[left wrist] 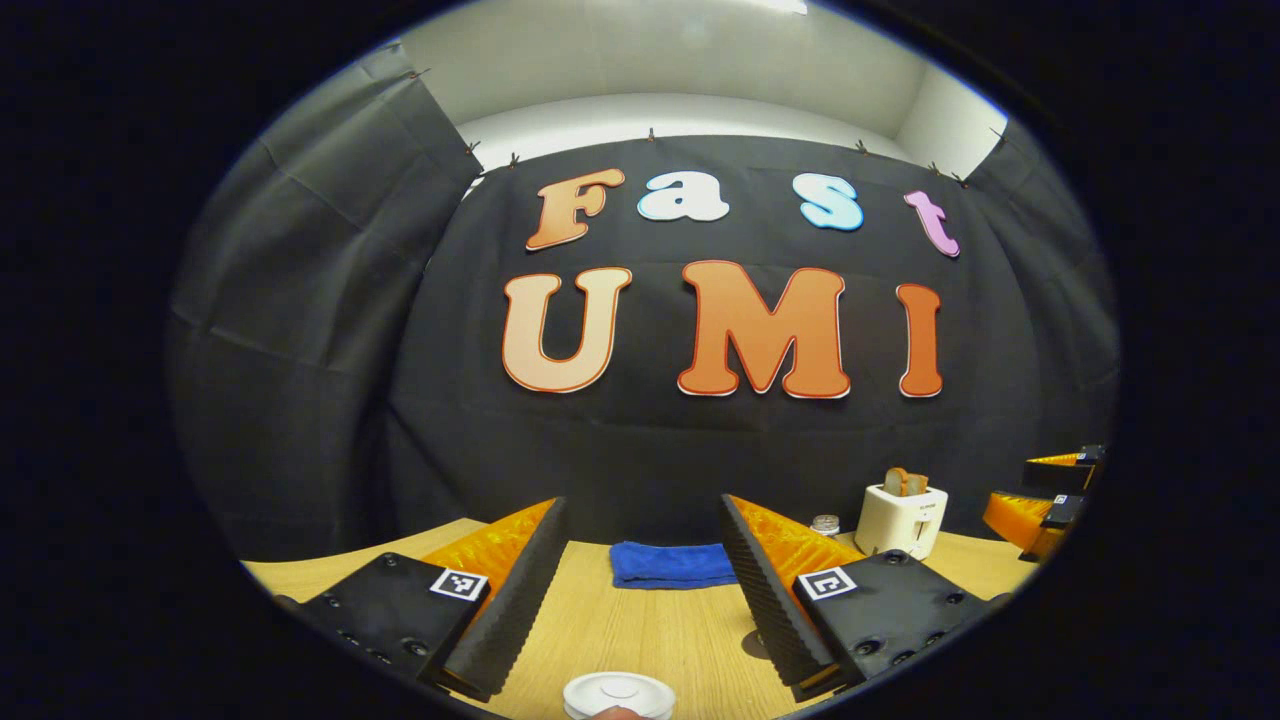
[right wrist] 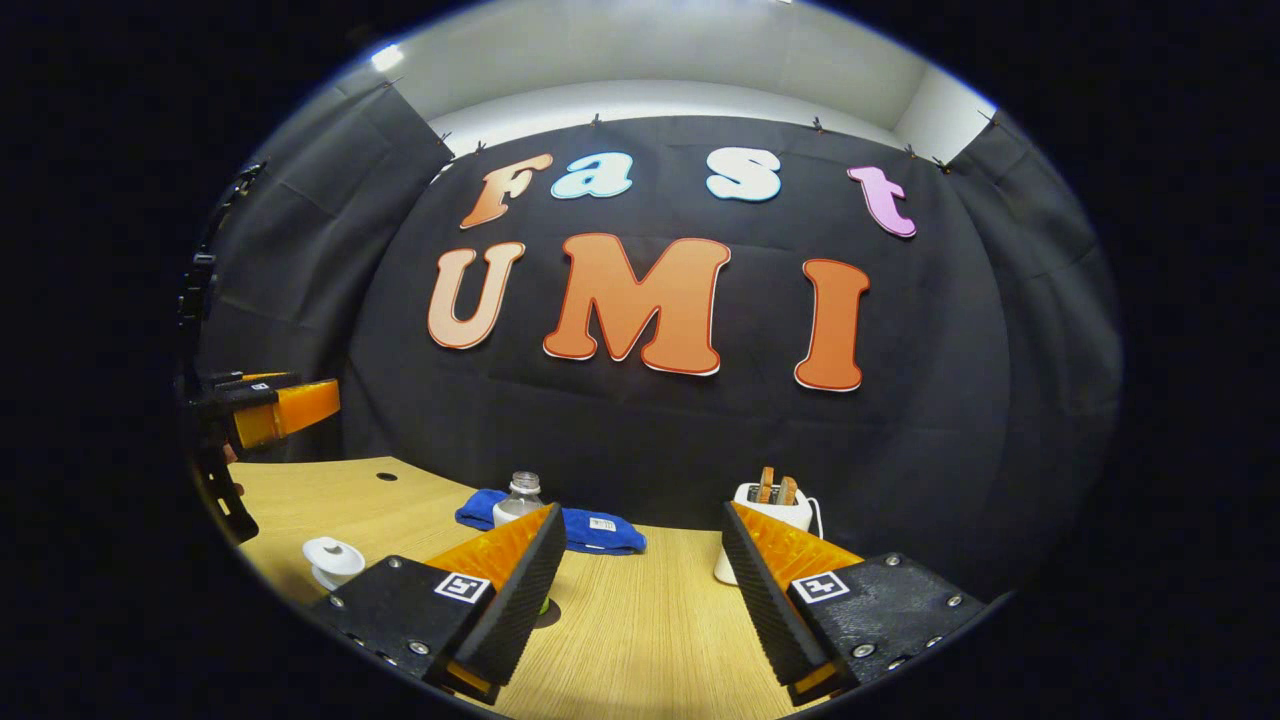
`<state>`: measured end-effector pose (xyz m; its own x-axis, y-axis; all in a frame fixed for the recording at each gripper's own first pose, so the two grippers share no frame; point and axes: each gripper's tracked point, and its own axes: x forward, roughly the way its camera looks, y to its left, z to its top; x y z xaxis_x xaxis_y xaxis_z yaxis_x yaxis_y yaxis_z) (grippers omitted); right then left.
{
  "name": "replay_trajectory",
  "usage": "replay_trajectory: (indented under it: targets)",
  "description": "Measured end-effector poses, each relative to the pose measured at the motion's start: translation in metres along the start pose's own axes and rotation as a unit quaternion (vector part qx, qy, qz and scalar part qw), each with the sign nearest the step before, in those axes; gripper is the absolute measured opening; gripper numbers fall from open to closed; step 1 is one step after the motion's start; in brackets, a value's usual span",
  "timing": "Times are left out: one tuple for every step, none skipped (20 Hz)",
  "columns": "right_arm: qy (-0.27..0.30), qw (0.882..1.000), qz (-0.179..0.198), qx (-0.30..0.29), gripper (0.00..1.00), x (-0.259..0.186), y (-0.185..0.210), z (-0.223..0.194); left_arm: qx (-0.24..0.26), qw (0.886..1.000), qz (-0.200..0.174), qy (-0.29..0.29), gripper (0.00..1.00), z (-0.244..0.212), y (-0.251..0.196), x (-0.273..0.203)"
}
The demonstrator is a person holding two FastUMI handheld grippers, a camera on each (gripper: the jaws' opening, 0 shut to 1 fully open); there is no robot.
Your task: Open the teacup lid with one hand, grasp the water bottle and pour water into the teacup with the other hand; after pouring, place the water bottle on the coaster and then close the teacup lid.
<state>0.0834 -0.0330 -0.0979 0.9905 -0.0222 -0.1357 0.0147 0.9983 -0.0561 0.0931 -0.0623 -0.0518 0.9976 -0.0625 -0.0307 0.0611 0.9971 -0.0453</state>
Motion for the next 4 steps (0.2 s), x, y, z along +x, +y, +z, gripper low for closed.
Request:
replay_trajectory:
  targets:
    - [0.002,1.000,-0.001,-0.001,0.94,-0.0002,-0.0009,0.0000,0.003,1.000,0.001,0.000,0.95,0.0018,-0.0001,0.0003]
    - [0.004,1.000,-0.003,-0.004,0.94,-0.0011,-0.0015,0.0009,0.004,1.000,0.001,-0.001,0.95,0.0048,-0.0001,-0.0005]
    - [0.005,1.000,-0.005,-0.006,0.94,-0.0019,-0.0028,0.0011,0.005,1.000,-0.001,-0.002,0.95,0.0073,-0.0008,0.0002]
    - [0.006,1.000,-0.006,-0.006,0.94,-0.0029,-0.0023,0.0018,0.006,1.000,-0.003,-0.002,0.97,0.0095,-0.0020,-0.0001]
